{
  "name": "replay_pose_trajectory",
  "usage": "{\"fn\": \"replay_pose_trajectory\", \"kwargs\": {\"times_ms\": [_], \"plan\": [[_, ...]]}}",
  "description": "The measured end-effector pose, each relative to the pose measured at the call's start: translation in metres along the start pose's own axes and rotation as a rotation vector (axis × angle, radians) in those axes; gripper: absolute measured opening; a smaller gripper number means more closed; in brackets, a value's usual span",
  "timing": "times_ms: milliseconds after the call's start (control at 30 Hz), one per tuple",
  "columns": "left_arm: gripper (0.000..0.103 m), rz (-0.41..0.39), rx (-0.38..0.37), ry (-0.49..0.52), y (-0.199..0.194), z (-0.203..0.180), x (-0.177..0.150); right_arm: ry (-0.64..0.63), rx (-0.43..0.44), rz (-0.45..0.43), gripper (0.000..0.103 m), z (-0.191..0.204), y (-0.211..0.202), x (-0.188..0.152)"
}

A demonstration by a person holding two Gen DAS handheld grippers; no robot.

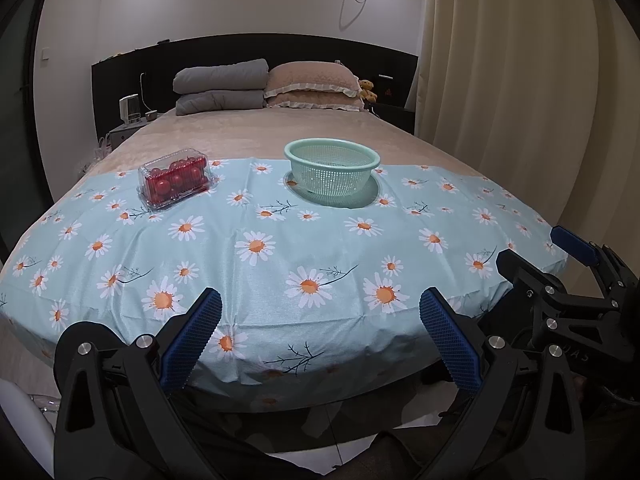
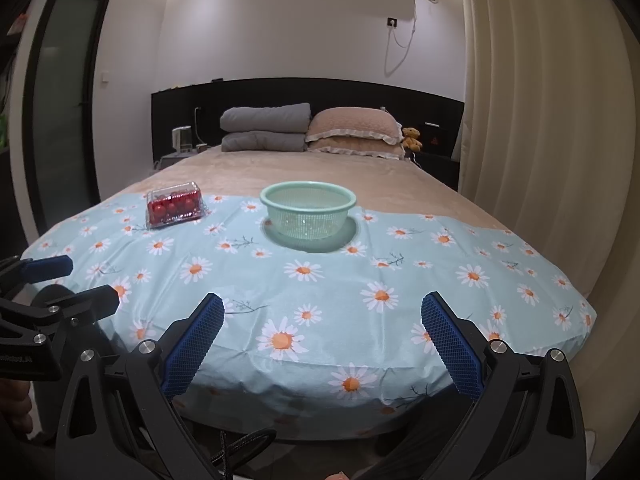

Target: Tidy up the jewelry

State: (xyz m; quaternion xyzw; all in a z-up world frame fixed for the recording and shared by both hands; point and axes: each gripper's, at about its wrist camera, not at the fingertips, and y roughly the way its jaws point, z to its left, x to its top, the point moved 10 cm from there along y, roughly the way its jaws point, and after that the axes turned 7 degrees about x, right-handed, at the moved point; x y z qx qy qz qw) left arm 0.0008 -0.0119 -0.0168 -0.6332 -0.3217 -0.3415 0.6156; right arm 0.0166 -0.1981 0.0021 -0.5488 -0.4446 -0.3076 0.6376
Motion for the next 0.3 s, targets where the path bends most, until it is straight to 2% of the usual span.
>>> {"fn": "replay_pose_trajectory", "kwargs": {"times_ms": [300], "plan": [[0.097,0.018,0.01,0.025,0.0037,-0.0027,-0.0029,0.009,0.004,0.004,0.095,-0.0005,0.0011,-0.0015]]}}
